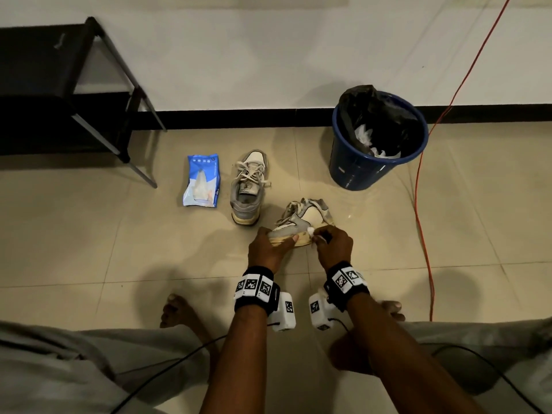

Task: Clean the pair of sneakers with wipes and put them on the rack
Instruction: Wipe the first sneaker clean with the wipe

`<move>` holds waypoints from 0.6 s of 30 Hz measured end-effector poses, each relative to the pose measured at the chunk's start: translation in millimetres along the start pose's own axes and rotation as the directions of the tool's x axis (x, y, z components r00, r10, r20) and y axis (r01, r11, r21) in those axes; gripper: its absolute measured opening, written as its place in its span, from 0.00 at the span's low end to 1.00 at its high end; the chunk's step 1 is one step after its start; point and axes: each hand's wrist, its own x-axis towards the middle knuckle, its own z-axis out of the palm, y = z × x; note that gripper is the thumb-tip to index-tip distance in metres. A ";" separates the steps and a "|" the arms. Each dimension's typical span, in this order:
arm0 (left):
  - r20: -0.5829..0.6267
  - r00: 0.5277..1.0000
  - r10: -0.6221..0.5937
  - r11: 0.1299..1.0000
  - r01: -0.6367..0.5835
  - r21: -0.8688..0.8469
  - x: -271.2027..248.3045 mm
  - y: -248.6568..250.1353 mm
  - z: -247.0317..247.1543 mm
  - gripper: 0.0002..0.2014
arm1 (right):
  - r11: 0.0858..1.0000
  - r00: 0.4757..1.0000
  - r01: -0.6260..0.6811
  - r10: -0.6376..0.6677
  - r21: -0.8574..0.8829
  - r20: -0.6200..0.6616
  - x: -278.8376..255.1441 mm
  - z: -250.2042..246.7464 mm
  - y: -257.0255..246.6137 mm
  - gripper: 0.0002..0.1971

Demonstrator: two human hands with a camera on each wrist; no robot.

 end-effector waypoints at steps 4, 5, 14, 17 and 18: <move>0.018 1.000 -0.005 1.000 0.005 0.000 2.7 -3.9 1.4 0.31 | 0.984 0.991 0.134 -0.136 0.115 0.016 -24.0 10.1 -16.3 0.07; 0.029 1.000 0.001 1.000 -0.002 0.009 2.5 -5.8 0.4 0.32 | 0.987 0.989 0.145 -0.147 0.070 0.013 -18.3 9.9 -14.4 0.08; 0.070 0.998 -0.007 0.998 0.002 0.069 5.9 -17.8 -11.8 0.29 | 0.954 0.952 0.300 -0.300 0.015 0.065 -7.3 20.7 -22.3 0.06; 0.088 0.996 -0.022 0.997 0.016 0.071 2.4 -23.1 -17.3 0.28 | 0.975 0.975 0.216 -0.213 -0.052 0.062 26.4 15.9 -22.7 0.07; 0.089 0.996 -0.016 0.997 0.010 0.072 1.5 -23.6 -17.4 0.28 | 0.979 0.983 0.180 -0.176 -0.094 0.048 35.3 14.5 -24.7 0.07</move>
